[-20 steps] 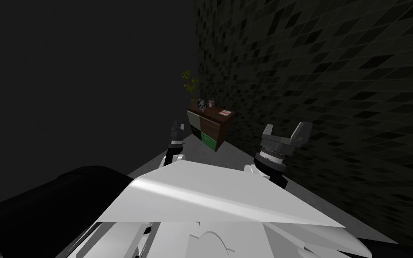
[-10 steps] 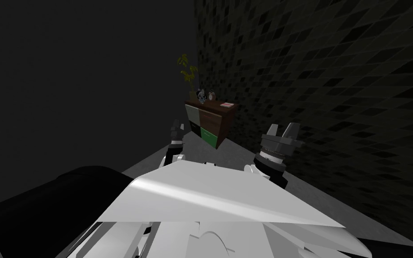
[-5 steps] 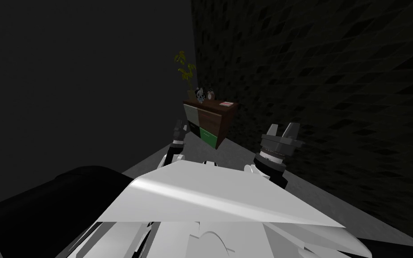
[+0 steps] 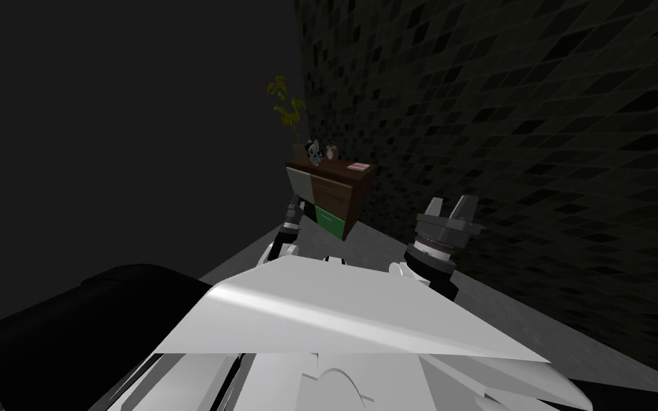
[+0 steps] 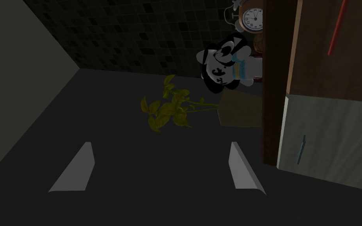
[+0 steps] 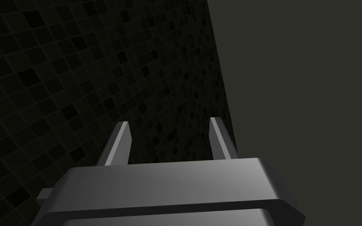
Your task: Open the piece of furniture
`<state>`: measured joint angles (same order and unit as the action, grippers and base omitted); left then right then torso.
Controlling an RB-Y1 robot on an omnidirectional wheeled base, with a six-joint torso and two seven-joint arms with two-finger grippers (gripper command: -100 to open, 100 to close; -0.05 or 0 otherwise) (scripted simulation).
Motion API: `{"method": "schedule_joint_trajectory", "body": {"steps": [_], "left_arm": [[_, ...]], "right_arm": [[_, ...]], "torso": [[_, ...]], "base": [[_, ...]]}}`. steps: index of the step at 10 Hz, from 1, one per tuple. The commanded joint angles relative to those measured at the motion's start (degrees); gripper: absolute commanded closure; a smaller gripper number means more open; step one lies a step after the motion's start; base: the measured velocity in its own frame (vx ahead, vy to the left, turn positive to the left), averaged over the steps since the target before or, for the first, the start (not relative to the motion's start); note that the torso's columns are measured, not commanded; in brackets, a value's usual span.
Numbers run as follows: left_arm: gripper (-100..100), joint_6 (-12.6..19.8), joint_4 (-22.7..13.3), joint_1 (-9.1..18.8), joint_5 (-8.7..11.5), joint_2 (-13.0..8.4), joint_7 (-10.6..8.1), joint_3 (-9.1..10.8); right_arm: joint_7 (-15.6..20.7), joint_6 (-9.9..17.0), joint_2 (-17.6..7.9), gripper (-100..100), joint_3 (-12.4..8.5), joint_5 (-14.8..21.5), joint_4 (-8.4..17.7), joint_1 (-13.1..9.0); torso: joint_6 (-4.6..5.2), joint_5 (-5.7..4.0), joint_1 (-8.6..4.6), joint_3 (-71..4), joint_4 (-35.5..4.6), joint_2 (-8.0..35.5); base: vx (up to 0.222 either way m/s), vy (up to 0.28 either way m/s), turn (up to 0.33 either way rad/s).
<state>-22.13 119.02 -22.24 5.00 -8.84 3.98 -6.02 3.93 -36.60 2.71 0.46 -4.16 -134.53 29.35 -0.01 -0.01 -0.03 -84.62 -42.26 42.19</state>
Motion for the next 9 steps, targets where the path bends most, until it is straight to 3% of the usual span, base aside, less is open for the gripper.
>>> {"method": "schedule_joint_trajectory", "body": {"steps": [1, 4, 6, 9], "left_arm": [[-100, 0.47, -3.01, 1.90, 1.26, 0.22, 2.39, -1.89], [-100, 1.20, -6.68, 4.32, 3.11, 0.89, 5.08, -3.97], [-100, 1.37, -7.52, 4.87, 3.54, 1.19, 5.69, -4.44], [-100, 2.19, -11.64, 7.57, 5.61, 2.51, 8.70, -6.76]], "right_arm": [[0.00, 0.00, 0.00, 0, 0.00, 0.00, 0.00, 0.00], [0.00, 0.00, 0.00, 0, 0.00, 0.00, 0.00, -0.01], [0.00, 0.00, 0.00, 0, 0.00, 0.00, 0.00, -0.01], [0.00, 0.00, 0.00, 0, 0.00, 0.00, 0.00, -0.01]], "torso": [[0.00, 0.00, 0.01, 0.04, -0.01, 0.08], [0.01, 0.01, 0.02, 0.12, -0.05, 0.21], [-0.01, 0.01, 0.02, 0.09, -0.03, 0.16], [0.00, 0.02, 0.07, 0.00, 0.01, 0.00]], "base": [[0.121, 0.046, -0.072], [0.098, 0.050, -0.086], [0.063, 0.039, -0.038], [0.103, 0.057, -0.093]]}}
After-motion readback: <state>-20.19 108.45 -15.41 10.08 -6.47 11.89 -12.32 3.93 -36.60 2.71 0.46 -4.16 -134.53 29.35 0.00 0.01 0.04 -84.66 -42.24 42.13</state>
